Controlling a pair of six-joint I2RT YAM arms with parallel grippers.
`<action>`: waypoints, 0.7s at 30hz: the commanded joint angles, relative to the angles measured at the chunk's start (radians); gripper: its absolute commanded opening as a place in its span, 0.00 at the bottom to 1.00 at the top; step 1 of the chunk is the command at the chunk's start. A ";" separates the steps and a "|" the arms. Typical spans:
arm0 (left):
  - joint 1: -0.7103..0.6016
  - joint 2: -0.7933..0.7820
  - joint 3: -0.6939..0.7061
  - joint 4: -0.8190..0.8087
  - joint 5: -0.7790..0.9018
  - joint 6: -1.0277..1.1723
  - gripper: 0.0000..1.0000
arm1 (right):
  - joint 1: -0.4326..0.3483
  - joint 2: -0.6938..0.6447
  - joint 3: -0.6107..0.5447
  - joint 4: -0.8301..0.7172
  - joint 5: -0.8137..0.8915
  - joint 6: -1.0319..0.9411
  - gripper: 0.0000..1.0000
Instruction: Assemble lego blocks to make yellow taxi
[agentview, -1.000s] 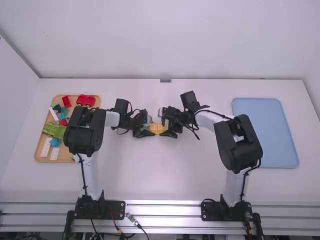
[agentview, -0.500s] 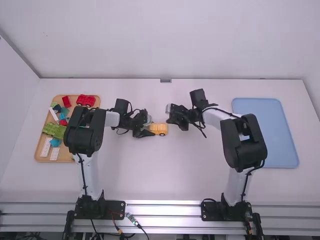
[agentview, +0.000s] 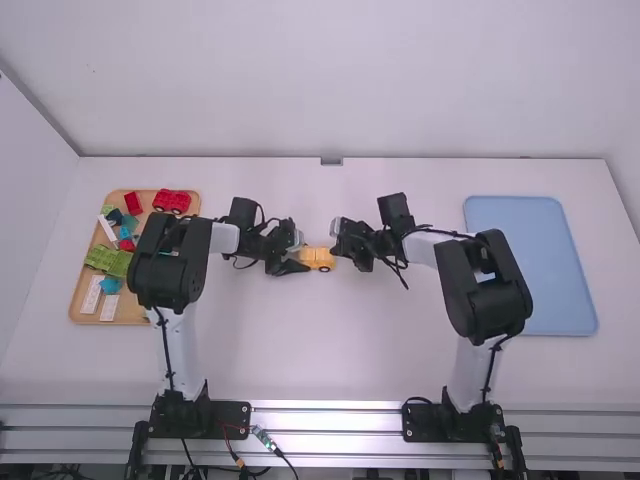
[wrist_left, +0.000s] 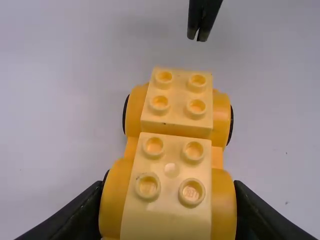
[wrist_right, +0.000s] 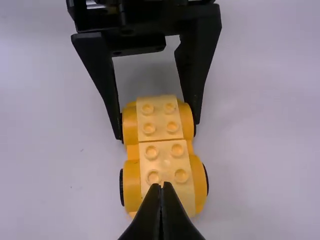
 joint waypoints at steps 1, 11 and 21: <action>-0.005 0.020 -0.004 -0.006 0.004 0.009 0.49 | 0.008 -0.027 -0.006 0.002 -0.003 0.026 0.00; -0.005 0.020 -0.004 -0.011 0.004 0.009 0.44 | 0.006 -0.027 -0.004 0.002 0.009 0.023 0.00; -0.005 0.020 -0.004 -0.015 0.004 0.008 0.43 | 0.031 -0.027 -0.001 0.038 0.046 0.053 0.00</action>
